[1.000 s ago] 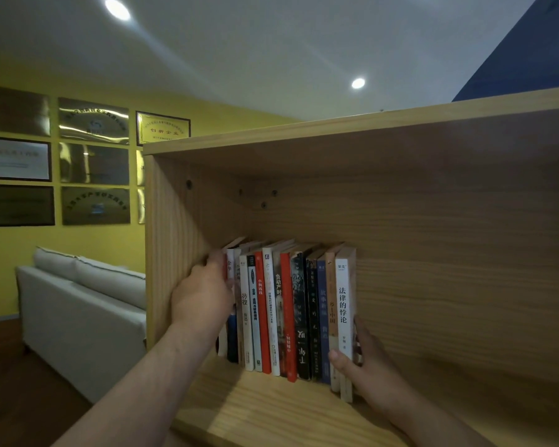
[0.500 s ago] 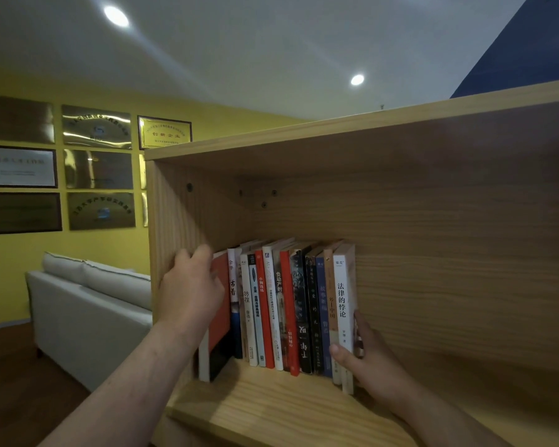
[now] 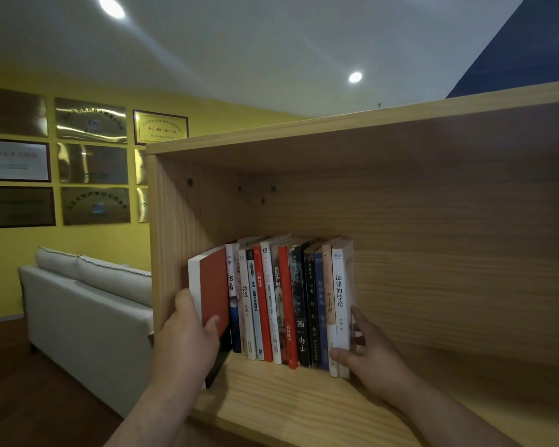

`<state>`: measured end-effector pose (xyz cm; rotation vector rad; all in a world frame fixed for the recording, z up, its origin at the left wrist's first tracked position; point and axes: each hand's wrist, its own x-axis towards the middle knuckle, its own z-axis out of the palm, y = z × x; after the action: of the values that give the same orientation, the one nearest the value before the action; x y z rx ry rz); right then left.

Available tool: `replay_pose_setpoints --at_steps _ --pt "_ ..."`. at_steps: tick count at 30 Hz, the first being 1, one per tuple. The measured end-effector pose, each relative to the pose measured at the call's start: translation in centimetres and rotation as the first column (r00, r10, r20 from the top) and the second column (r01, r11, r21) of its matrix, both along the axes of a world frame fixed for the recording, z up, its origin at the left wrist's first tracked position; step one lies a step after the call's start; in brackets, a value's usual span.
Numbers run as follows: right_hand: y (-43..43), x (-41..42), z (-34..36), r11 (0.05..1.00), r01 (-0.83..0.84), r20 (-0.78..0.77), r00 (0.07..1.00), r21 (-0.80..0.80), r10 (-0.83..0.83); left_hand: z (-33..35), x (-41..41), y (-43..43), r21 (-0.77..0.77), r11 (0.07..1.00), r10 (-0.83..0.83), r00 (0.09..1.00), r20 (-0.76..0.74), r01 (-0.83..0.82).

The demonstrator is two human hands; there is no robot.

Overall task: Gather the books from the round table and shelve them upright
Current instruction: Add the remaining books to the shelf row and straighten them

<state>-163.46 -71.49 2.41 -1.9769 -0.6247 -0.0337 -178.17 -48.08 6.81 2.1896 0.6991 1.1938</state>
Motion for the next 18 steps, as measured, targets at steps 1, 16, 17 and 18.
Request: replay_pose_setpoints --at_steps 1,16,17,18 --pt "0.0 0.0 0.0 1.000 -0.007 -0.003 1.000 0.010 0.007 -0.4 0.1 0.0 -0.031 0.999 -0.009 1.000 0.002 0.009" --pt "-0.4 -0.6 1.0 0.996 -0.016 -0.056 0.998 0.086 0.021 -2.3 -5.1 -0.1 -0.352 0.860 -0.188 0.870 0.455 0.370" --pt "-0.5 -1.0 1.3 0.994 0.038 -0.047 0.998 0.105 -0.033 -2.2 -5.4 -0.5 -0.403 0.791 -0.223 0.830 0.511 0.460" --pt "-0.6 -1.4 1.7 0.985 0.110 -0.016 0.994 0.133 -0.109 -2.4 -5.5 -0.8 -0.432 0.704 -0.268 0.775 0.572 0.563"
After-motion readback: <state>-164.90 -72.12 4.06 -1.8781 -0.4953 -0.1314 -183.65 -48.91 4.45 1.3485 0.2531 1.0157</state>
